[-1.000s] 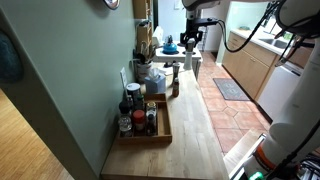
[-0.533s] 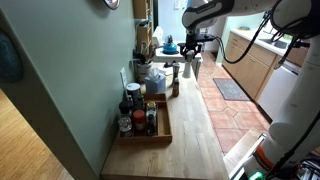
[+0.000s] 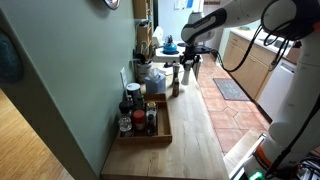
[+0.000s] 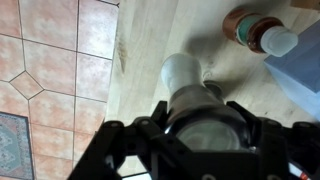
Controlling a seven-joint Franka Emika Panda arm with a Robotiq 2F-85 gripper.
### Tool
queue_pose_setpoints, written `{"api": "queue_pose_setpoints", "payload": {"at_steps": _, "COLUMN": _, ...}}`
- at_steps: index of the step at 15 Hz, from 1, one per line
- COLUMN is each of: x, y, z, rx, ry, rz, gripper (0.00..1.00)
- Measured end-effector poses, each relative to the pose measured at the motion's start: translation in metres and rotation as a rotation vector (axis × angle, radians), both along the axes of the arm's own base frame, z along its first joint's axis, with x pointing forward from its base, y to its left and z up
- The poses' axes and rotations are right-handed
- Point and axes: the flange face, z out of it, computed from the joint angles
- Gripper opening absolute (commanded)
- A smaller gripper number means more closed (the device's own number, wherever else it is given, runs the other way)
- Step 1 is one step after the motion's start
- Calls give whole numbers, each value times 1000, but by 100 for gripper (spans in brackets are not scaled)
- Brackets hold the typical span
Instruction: Place the salt shaker next to the pepper shaker
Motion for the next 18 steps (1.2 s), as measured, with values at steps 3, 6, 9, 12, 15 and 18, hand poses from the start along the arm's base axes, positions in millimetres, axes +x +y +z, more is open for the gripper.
{"api": "queue_pose_setpoints", "payload": {"at_steps": 3, "x": 4, "y": -4, "z": -11, "rx": -4, "ry": -6, "rz": -8, "gripper": 38}}
{"api": "queue_pose_setpoints", "payload": {"at_steps": 6, "x": 6, "y": -5, "z": -19, "rx": -4, "ry": -3, "rz": -11, "gripper": 38}}
{"api": "queue_pose_setpoints", "payload": {"at_steps": 9, "x": 8, "y": -6, "z": -29, "rx": -5, "ry": 3, "rz": -14, "gripper": 38}}
{"api": "queue_pose_setpoints", "payload": {"at_steps": 12, "x": 8, "y": -8, "z": -39, "rx": -6, "ry": 12, "rz": -18, "gripper": 38}}
{"api": "queue_pose_setpoints", "payload": {"at_steps": 15, "x": 7, "y": -10, "z": -46, "rx": -4, "ry": 19, "rz": -21, "gripper": 38}}
{"api": "queue_pose_setpoints", "payload": {"at_steps": 18, "x": 7, "y": -10, "z": -46, "rx": -4, "ry": 18, "rz": -20, "gripper": 95}}
